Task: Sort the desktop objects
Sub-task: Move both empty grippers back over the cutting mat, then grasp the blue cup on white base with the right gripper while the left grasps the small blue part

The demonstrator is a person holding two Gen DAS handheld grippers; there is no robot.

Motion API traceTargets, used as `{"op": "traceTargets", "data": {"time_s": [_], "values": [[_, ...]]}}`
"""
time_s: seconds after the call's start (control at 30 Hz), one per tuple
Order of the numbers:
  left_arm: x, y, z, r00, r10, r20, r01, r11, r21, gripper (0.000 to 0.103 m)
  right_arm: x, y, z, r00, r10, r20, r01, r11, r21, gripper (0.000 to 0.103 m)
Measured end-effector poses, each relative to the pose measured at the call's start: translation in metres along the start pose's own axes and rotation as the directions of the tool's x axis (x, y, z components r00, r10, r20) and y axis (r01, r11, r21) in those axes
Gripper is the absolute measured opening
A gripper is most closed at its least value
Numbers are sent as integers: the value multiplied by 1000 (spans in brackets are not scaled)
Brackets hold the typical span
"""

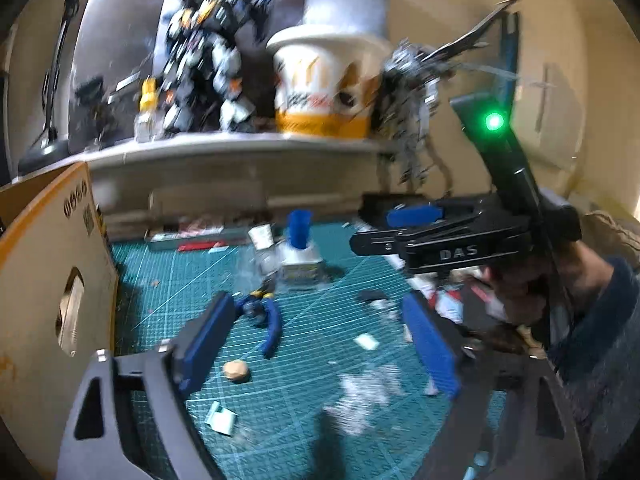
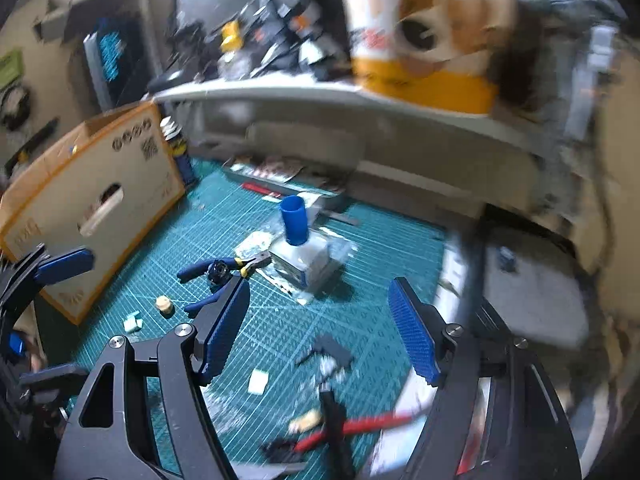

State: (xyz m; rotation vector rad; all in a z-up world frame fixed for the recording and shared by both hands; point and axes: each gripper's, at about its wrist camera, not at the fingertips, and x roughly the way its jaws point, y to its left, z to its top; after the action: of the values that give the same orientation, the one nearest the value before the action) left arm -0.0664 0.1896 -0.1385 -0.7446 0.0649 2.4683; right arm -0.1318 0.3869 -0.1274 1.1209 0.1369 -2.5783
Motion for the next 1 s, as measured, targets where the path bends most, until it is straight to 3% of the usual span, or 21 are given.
{"op": "traceTargets", "data": {"time_s": [0.13, 0.23, 0.37, 0.47, 0.7, 0.77, 0.87, 1.0], "values": [[25, 17, 5, 997, -26, -76, 23, 999, -36, 72, 41, 2, 12, 998, 36, -60, -43, 991, -124, 69], [41, 22, 6, 993, -36, -114, 32, 999, -35, 69, 62, 1, 15, 996, 44, -77, -54, 989, -137, 62], [60, 30, 6, 986, -54, -155, 46, 997, -55, 69, 76, 1, 16, 994, 72, -83, -85, 984, -155, 61], [76, 39, 3, 975, -45, -216, 26, 996, -90, 57, 82, 4, 16, 993, 89, -83, -102, 980, -169, 60], [89, 48, -4, 959, -48, -278, 15, 993, -119, 56, 94, 10, 17, 989, 103, -102, -123, 970, -212, 60], [92, 51, -5, 954, -55, -294, 16, 991, -131, 56, 97, 12, 15, 990, 93, -105, -114, 969, -221, 54], [95, 52, -4, 952, -61, -301, 20, 990, -138, 55, 97, 12, 16, 990, 88, -111, -110, 971, -210, 54], [102, 50, -2, 948, -10, -319, -29, 993, -115, 33, 95, 13, 15, 989, 87, -120, -109, 975, -195, 54]]}}
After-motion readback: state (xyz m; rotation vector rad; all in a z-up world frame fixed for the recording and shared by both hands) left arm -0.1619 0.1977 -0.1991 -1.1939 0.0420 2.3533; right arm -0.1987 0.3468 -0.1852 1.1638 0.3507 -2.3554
